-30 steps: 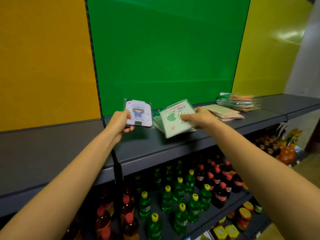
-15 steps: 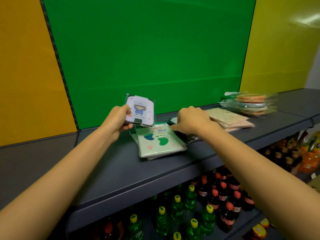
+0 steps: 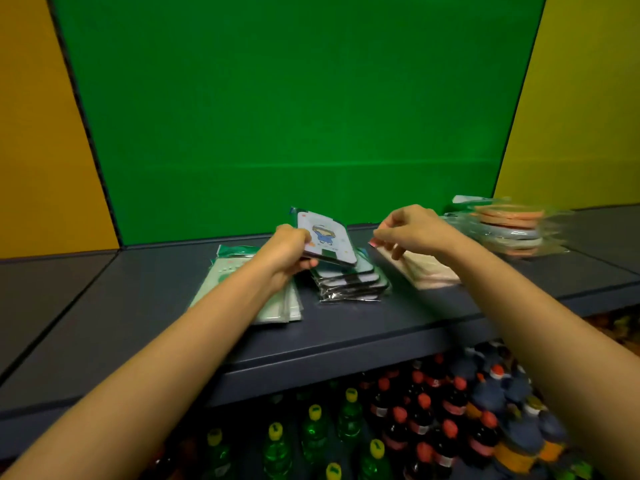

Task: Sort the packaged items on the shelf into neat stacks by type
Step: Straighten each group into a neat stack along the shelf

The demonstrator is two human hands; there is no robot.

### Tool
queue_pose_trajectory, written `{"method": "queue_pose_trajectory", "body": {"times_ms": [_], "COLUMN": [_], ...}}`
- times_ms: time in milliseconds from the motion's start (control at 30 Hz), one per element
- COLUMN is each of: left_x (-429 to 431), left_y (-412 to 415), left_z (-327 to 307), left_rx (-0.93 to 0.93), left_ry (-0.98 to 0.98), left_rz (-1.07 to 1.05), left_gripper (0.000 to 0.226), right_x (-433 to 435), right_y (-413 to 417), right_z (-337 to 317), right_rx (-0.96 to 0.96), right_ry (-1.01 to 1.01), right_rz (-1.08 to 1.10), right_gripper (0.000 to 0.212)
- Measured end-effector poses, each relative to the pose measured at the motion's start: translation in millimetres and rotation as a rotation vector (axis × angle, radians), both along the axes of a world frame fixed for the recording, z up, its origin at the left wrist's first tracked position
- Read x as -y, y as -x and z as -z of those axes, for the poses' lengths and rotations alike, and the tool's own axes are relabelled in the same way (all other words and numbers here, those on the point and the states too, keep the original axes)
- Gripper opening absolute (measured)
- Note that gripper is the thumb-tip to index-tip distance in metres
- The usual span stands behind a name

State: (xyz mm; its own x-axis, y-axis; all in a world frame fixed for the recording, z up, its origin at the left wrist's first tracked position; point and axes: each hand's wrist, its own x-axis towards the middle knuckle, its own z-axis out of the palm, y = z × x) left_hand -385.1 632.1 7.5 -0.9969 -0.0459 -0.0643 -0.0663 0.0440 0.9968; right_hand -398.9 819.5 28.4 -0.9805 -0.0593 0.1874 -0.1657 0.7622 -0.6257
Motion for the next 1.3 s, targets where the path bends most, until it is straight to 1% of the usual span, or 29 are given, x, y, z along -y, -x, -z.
{"method": "queue_pose_trajectory", "body": {"times_ms": [133,233,267,333,433,500,567,633,667,700,733,767,833,933,967,1000,1067,1100,1133,1233,1267,1300], "left_x": [-15,-19,-19,-16,-4,10,28,54,67,78,88,96,105,116,117,117,113,111,110,102,98,94], "left_y": [-3,-9,-10,-14,-23,-32,-38,-40,-41,-42,-42,-43,-44,-43,-42,-42,-39,-37,-35,-32,-31,-31], "left_z": [6,4,4,4,4,1,-2,0,3,8,12,18,26,36,39,40,42,43,44,45,45,44], "left_rx": [0.020,0.008,0.007,-0.011,-0.076,-0.176,-0.240,-0.205,-0.160,-0.103,-0.031,0.035,0.124,0.117,0.103,0.095,0.086,0.083,0.071,0.042,0.039,0.034], "left_ry": [0.049,0.028,0.041,0.152,0.462,0.621,0.682,0.678,0.682,0.664,0.606,0.519,0.310,0.077,-0.003,-0.058,-0.139,-0.161,-0.166,-0.116,-0.087,-0.062], "left_rz": [-0.012,-0.020,-0.032,-0.038,-0.066,-0.165,-0.237,-0.295,-0.312,-0.311,-0.291,-0.261,-0.208,-0.198,-0.205,-0.212,-0.194,-0.186,-0.197,-0.257,-0.275,-0.282], "left_gripper": [0.023,0.013,0.015,0.024,0.050,0.053,0.048,0.046,0.046,0.045,0.045,0.045,0.043,0.045,0.042,0.034,0.009,0.006,0.011,0.044,0.049,0.050], "right_x": [-7,-6,-5,-2,6,16,29,45,54,62,70,77,88,100,103,105,110,111,112,121,125,129], "right_y": [3,4,3,2,-2,-7,-14,-23,-29,-37,-44,-50,-61,-69,-70,-71,-72,-71,-69,-65,-63,-61], "right_z": [2,4,4,4,1,-1,-1,4,9,14,20,27,41,56,58,60,61,62,62,62,64,66], "right_rx": [0.009,0.002,-0.001,-0.009,-0.022,-0.035,-0.030,0.033,0.082,0.137,0.193,0.236,0.281,0.245,0.231,0.218,0.190,0.182,0.189,0.246,0.255,0.248], "right_ry": [0.018,-0.013,-0.023,-0.036,-0.022,0.040,0.142,0.264,0.317,0.359,0.380,0.380,0.346,0.317,0.303,0.278,0.197,0.177,0.176,0.280,0.321,0.351], "right_rz": [-0.066,-0.109,-0.122,-0.152,-0.222,-0.284,-0.340,-0.406,-0.443,-0.475,-0.500,-0.519,-0.526,-0.501,-0.487,-0.477,-0.462,-0.450,-0.432,-0.374,-0.358,-0.338], "right_gripper": [0.017,0.024,0.024,0.021,0.010,0.004,0.007,0.011,0.018,0.029,0.040,0.048,0.056,0.064,0.066,0.066,0.068,0.069,0.069,0.067,0.066,0.067]}}
